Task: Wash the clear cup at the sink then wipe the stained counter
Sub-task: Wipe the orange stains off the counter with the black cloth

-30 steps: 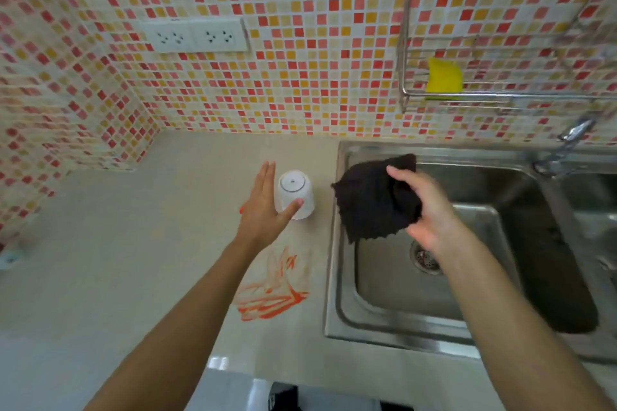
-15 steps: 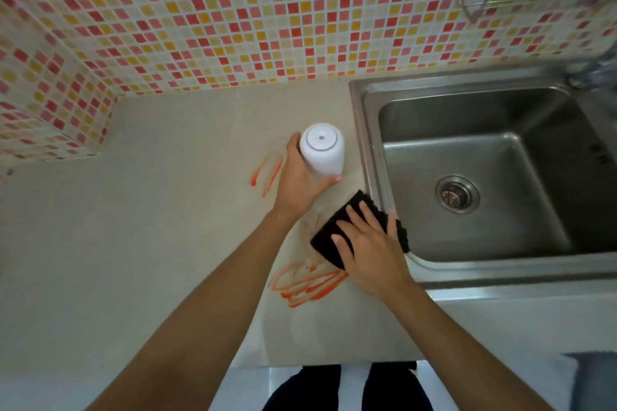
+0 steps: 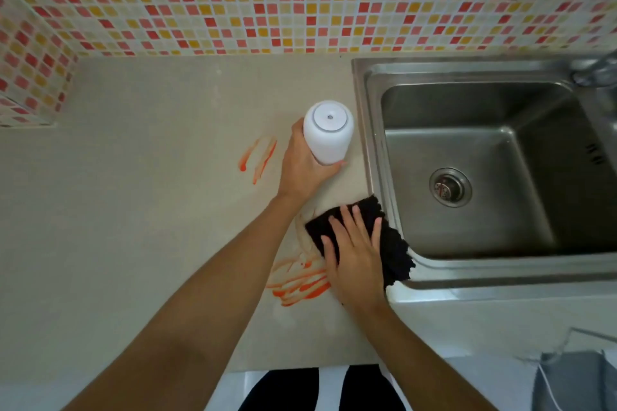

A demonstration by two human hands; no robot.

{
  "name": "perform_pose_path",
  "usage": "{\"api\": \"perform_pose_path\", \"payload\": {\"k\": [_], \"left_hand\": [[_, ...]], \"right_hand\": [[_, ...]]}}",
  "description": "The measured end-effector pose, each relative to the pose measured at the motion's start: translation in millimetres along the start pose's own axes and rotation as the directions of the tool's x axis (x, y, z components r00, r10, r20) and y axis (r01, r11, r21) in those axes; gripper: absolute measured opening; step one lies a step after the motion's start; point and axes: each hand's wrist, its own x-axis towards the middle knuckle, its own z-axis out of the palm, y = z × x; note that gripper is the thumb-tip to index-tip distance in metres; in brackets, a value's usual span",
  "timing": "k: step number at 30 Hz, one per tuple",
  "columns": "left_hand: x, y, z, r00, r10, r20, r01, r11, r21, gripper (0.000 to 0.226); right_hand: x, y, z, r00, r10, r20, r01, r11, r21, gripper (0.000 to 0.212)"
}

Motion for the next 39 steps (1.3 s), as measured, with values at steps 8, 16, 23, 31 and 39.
{"api": "perform_pose_path", "payload": {"k": [8,16,23,31,39], "left_hand": [[0,16,-39,0.99,-0.018,-0.141,0.014,0.999,-0.032,0.098],[-20,22,-142,0.929,0.003,-0.369,-0.017,0.999,-0.035,0.095],[-60,-12,-182,0.922,-0.102,-0.373,0.079,0.994,-0.075,0.091],[-97,-12,-190,0.903,-0.133,-0.407,0.097,0.989,-0.108,0.084],[-103,-19,-213,0.875,-0.125,-0.467,0.096,0.992,-0.084,0.087]], "right_hand": [[42,-5,4,0.969,-0.111,0.22,0.146,0.978,-0.15,0.053],[23,-19,6,0.985,0.09,0.145,-0.061,0.979,-0.195,0.057],[7,-62,11,0.968,-0.061,0.243,0.101,0.983,-0.156,0.072],[11,-45,15,0.982,0.041,0.182,-0.004,0.98,-0.197,0.063],[41,-107,36,0.954,-0.132,0.269,0.171,0.977,-0.127,0.065]]}}
